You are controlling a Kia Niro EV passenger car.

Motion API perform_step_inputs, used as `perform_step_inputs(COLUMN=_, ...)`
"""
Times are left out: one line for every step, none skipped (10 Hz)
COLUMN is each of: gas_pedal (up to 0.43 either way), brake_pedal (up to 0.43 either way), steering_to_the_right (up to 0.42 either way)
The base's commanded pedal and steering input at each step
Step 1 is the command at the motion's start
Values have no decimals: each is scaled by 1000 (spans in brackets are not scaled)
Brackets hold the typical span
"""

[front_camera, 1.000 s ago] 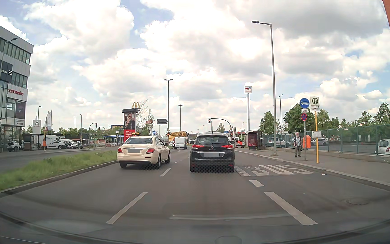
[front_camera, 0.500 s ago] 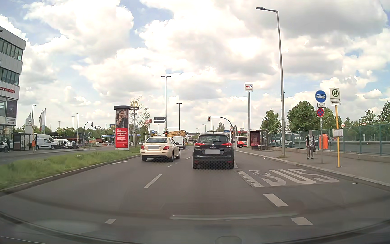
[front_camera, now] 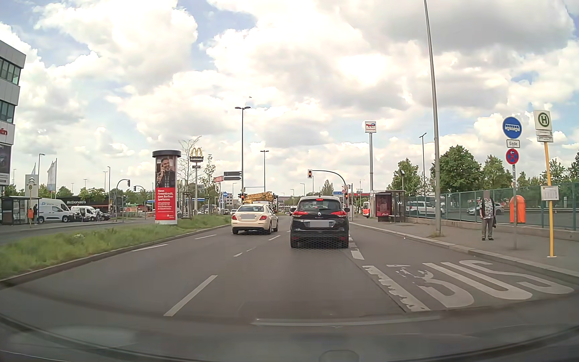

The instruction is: Follow the waypoints while adhering to traffic rules and regulations

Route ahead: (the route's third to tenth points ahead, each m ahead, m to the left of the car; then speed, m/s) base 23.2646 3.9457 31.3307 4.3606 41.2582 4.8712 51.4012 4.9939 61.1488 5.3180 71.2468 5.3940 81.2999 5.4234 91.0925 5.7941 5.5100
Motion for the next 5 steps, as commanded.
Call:
perform_step_inputs(gas_pedal=0, brake_pedal=24, steering_to_the_right=1)
perform_step_inputs(gas_pedal=0, brake_pedal=24, steering_to_the_right=1)
perform_step_inputs(gas_pedal=0, brake_pedal=24, steering_to_the_right=1)
perform_step_inputs(gas_pedal=0, brake_pedal=24, steering_to_the_right=1)
perform_step_inputs(gas_pedal=0, brake_pedal=24, steering_to_the_right=1)
